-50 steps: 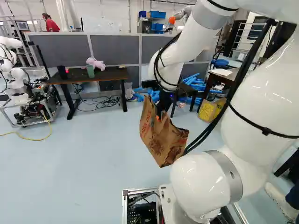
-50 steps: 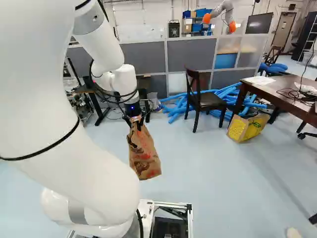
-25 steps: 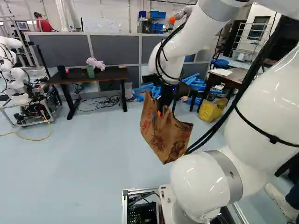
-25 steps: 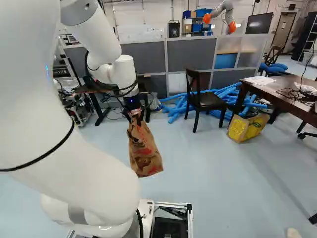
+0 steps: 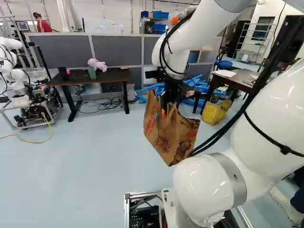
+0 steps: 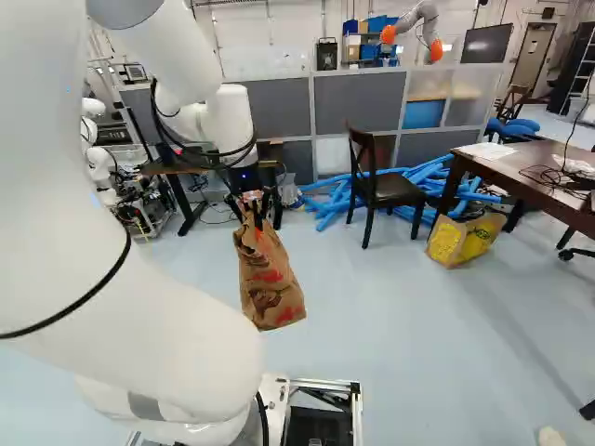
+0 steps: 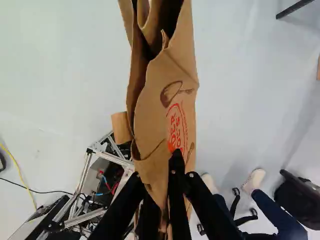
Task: Pick up the bag on the ground and place it on the table
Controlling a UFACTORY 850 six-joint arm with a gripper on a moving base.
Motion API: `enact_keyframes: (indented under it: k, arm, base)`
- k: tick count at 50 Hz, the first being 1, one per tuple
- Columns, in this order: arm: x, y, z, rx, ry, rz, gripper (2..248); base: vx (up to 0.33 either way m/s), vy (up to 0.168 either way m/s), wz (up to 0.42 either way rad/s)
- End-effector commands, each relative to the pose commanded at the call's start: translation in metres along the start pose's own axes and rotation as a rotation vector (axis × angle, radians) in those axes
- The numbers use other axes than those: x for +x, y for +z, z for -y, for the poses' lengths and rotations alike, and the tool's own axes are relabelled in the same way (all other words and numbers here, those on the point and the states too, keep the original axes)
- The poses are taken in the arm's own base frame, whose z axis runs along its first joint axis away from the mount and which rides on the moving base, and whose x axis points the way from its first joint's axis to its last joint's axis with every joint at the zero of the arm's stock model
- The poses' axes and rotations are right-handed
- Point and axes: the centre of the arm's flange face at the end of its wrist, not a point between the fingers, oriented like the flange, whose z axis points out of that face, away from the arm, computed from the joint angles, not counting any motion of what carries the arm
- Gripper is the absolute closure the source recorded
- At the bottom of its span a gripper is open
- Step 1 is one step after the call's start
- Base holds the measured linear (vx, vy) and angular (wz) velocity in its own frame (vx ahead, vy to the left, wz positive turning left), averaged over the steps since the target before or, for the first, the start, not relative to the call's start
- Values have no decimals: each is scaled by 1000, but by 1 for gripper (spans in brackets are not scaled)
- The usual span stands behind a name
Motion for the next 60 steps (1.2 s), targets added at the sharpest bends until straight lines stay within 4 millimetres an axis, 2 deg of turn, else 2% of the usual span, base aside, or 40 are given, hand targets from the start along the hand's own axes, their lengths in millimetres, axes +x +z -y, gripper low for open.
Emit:
enact_keyframes:
  k: [60]
  arm:
    - [8, -90, -3, -2, 1, -20, 229]
  base:
    - [0, 0, 0]
